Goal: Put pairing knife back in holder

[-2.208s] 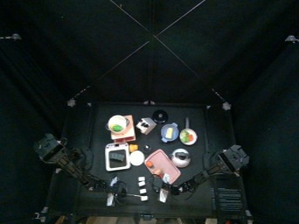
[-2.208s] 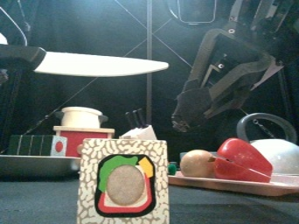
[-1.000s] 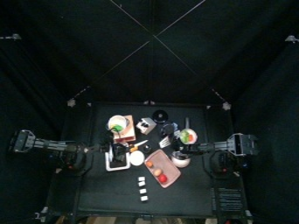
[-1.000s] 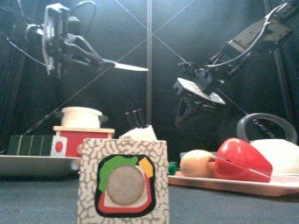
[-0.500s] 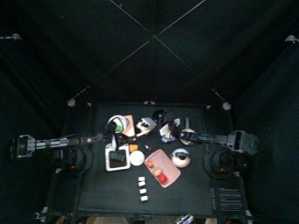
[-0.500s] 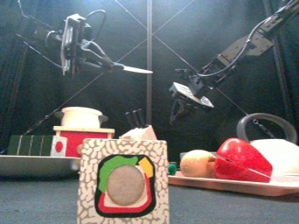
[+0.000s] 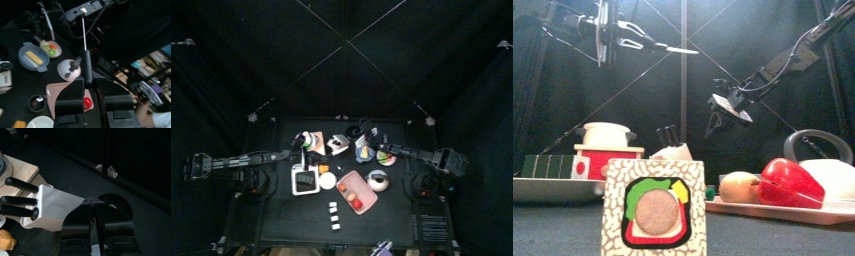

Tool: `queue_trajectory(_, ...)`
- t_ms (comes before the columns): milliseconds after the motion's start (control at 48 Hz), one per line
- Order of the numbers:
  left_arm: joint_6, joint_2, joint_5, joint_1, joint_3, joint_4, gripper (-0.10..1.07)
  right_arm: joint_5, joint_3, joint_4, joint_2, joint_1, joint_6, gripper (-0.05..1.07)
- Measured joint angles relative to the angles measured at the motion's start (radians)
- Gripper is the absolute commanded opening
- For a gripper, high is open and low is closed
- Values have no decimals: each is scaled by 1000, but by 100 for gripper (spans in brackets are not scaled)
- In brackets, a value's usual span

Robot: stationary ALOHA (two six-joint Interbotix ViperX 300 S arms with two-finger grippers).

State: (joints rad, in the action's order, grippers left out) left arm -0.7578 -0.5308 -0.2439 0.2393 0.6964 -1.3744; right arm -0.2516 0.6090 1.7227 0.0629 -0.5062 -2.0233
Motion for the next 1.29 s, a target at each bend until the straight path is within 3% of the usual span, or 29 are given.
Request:
queue_trajectory(208, 77, 55, -132, 55, -49, 69, 36, 9, 3, 0, 0, -2, 0, 21)
queue_trajectory(375, 256, 69, -181, 61, -77, 256, 36, 12, 14, -2, 0, -2, 0, 21)
queue_trajectory(542, 617, 66, -268, 61, -147, 620, 36, 12, 21, -6, 0, -2, 0, 21)
queue_trajectory(562, 629, 66, -272, 61, -149, 629, 36, 12, 23, -6, 0, 0, 0, 21)
queue_trajectory(583, 724, 66, -299, 61, -166, 727, 36, 12, 23, -6, 0, -2, 0, 21)
queue_trajectory(750, 1098, 58, -374, 25, -198, 1158, 37, 14, 21, -8, 0, 0, 0, 21)
queue_trajectory(812, 1207, 49, -382, 0, -198, 1302, 37, 14, 23, -8, 0, -2, 0, 21)
queue_trajectory(1000, 1430, 9, -390, -44, -166, 1594, 37, 15, 23, -6, 0, -2, 0, 21)
queue_trajectory(1125, 1519, 9, -396, -41, -114, 1697, 37, 14, 21, -2, 0, -2, -3, 21)
queue_trajectory(1292, 1532, 6, -396, -44, -75, 1726, 37, 14, 11, 0, -12, -3, -3, 21)
